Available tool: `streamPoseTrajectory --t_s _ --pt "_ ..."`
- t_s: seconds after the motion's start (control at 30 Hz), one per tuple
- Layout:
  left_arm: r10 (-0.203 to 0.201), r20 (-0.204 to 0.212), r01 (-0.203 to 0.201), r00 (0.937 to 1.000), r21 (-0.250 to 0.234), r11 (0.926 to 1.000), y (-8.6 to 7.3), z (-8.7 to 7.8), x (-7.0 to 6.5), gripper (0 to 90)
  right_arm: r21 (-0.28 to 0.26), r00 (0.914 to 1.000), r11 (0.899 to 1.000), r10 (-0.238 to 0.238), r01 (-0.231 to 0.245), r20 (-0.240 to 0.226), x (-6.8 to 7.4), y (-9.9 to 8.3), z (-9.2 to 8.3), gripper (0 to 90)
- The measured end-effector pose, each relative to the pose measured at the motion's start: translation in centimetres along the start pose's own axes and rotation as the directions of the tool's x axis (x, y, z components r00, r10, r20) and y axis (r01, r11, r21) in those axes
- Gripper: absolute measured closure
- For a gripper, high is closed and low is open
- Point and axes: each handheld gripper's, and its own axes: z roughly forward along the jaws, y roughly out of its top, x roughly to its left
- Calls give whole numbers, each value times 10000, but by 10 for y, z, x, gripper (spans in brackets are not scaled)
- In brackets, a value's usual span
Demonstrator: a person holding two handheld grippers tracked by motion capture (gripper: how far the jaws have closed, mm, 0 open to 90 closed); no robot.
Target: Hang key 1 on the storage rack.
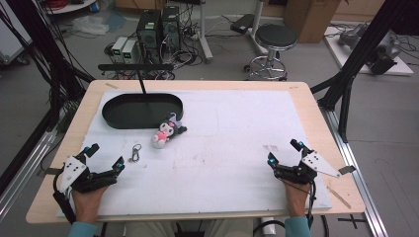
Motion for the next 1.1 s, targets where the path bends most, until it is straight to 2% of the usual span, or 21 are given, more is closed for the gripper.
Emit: streamPoseTrajectory --t_s 0.53,0.7,0.8,0.87,0.9,0.97,1.03,1.1 --pt "41 -3 -41 10000 130 9999 1 1 0 28 9 9999 9999 -116 116 0 0 0 0 7" --pt "117 186 -127 9998 541 9985 4 5 -2 28 2 9999 9999 -132 132 15 0 0 0 7" --pt "295 431 -321 9986 604 9977 16 10 -8 28 13 9999 9999 -102 102 -14 0 0 0 7" --pt "252 464 -282 9986 649 9975 20 12 -9 28 14 9999 9999 -105 105 -13 0 0 0 7" --pt "334 534 -379 9980 846 9957 30 17 -12 28 14 9999 9999 -100 100 -12 0 0 0 7" --pt "411 565 -463 9976 938 9945 33 19 -13 28 2 10000 10000 -97 97 -6 0 0 0 7" --pt "724 677 -806 9951 1266 9887 46 26 -17 28 15 9999 9999 -103 103 -14 0 0 0 7" --pt "773 759 -867 9941 1304 9877 49 29 -18 28 15 9999 9999 -107 107 -15 0 0 0 7"
